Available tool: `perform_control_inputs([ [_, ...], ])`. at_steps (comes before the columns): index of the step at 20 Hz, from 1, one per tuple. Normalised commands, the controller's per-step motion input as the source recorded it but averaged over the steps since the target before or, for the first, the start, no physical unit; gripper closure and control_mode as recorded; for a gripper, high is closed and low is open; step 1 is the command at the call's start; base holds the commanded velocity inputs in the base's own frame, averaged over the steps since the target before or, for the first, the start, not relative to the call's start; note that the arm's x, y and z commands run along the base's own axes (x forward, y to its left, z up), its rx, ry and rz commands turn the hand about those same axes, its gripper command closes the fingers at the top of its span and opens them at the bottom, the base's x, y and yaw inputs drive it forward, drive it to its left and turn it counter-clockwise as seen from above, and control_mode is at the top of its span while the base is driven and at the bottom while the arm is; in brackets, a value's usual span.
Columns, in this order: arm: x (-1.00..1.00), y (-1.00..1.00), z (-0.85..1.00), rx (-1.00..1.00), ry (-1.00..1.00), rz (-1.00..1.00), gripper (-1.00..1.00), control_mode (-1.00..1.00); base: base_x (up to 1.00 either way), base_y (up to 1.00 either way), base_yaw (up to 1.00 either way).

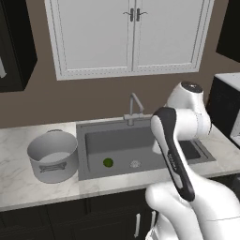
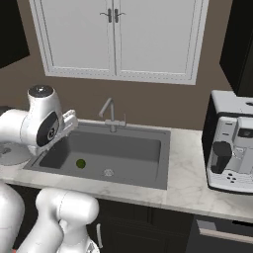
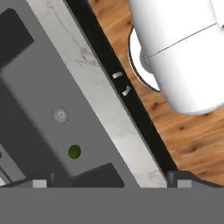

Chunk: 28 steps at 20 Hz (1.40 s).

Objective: Dump the lime from the pot into the sink. Then turn on the water and wash the lime. Then turn off the water and put the lime back in the pot.

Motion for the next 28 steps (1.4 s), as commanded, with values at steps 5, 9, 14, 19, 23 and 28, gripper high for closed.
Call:
perform_control_inputs([
  [5,0.0,-1.0,0.14,0.2,0.0,-0.21,-1.0,-1.0,0.0,0.0,0.0],
  [9,0.07,-0.94,0.07,0.19,0.0,-0.2,-1.0,-1.0,0.0,0.0,0.0],
  [14,0.37,-0.83,0.01,0.18,0.0,-0.2,-1.0,-1.0,0.0,0.0,0.0],
  [19,0.88,-0.6,0.0,0.21,0.0,-0.14,-1.0,-1.0,0.0,0.0,0.0],
  [23,0.85,-0.42,0.0,0.24,-0.01,-0.08,-1.0,-1.0,0.0,0.0,0.0],
  [28,0.61,-0.07,0.0,0.26,-0.01,-0.05,-1.0,-1.0,0.0,0.0,0.0],
])
